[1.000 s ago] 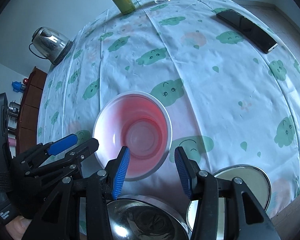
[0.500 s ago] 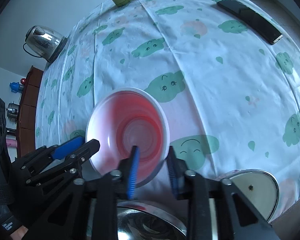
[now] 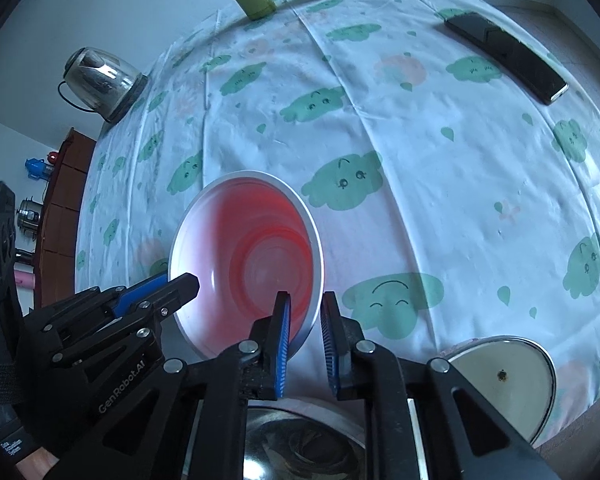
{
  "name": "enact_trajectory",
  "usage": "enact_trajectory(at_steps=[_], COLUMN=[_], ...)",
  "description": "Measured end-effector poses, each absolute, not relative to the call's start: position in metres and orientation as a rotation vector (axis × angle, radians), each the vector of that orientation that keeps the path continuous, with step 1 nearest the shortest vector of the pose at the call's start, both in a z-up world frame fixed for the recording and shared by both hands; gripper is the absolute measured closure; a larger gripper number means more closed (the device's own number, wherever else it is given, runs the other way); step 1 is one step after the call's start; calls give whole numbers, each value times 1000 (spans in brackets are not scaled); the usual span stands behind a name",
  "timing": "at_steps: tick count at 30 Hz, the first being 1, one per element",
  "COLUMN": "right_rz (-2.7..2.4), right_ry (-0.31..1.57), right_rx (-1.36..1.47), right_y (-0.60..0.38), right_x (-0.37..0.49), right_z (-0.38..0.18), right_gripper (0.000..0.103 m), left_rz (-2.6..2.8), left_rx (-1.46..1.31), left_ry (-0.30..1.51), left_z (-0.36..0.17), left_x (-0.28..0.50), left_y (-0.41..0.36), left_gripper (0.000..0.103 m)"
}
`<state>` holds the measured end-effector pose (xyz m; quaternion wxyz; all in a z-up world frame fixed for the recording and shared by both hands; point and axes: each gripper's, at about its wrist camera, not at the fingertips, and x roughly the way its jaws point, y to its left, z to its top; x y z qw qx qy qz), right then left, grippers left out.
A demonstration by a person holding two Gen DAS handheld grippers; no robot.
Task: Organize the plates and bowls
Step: 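Close both grippers on the rim of the red plastic bowl, then lift the red bowl with both grippers toward the steel bowl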
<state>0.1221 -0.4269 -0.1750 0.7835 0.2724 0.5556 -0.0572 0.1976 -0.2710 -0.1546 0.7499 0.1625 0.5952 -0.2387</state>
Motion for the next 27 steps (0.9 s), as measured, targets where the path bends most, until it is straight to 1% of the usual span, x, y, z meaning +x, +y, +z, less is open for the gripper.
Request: enact_trajectory(at_steps=[7,27], right_rz=[-115,-95], right_ry=[1170,1128], right_rx=[576,529], right_y=[-425,-409], right_x=[118,93], right_z=[-158,-124], right_gripper=[86,86], left_rz=[-520,-515], left_rx=[357,341], left_ry=[1263,1224], left_z=[-136,-107], left_x=[192,170], left_y=[-269,-258], left_gripper=[93,93])
